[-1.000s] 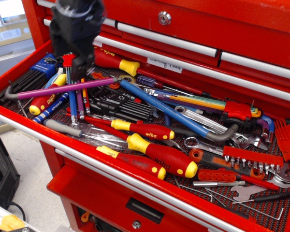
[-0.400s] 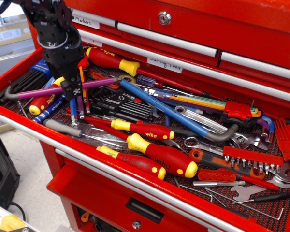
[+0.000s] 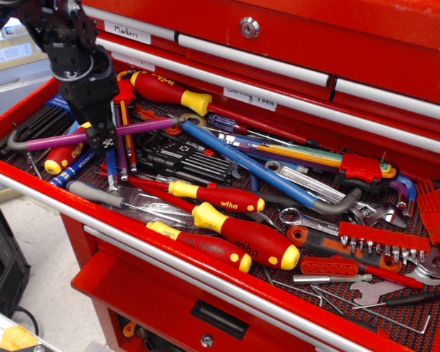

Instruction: Pick up violet Allen key

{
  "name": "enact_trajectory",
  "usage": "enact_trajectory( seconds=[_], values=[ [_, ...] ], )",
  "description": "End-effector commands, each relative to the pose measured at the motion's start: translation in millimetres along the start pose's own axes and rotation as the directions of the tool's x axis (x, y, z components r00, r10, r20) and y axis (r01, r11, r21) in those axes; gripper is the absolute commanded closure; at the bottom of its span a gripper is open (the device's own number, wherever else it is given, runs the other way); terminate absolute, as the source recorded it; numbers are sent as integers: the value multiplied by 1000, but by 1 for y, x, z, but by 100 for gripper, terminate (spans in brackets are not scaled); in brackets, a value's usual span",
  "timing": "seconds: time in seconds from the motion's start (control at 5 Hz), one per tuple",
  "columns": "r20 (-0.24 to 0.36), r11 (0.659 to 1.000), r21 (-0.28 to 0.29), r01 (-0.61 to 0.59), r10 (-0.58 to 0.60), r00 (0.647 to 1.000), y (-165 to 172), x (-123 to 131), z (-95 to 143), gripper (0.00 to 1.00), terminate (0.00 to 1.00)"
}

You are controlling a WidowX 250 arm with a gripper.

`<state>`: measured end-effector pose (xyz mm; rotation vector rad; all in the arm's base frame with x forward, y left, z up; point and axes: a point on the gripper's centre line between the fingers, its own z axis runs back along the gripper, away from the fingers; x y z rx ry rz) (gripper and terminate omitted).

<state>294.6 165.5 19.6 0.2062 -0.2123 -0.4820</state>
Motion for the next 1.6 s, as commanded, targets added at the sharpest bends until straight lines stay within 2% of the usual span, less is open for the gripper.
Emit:
enact_trajectory(
  seconds=[0.0,0.2,0.6,0.8,1.0,1.2,1.4],
  values=[
    [55,1000,9,-17,16,998,11,3,-1,100,0],
    [58,999,-22,-26,27,998,10,2,-1,100,0],
    [-15,991,-124,-41,40,999,12,16,38,100,0],
    [-57,998,-62,-3,0,998,18,25,69,100,0],
    [-93,996,54,64,-59,994,25,29,100,100,0],
    [-110,985,107,139,-127,986,37,30,135,100,0],
    [-94,969,128,213,-202,975,44,36,162,100,100]
  ],
)
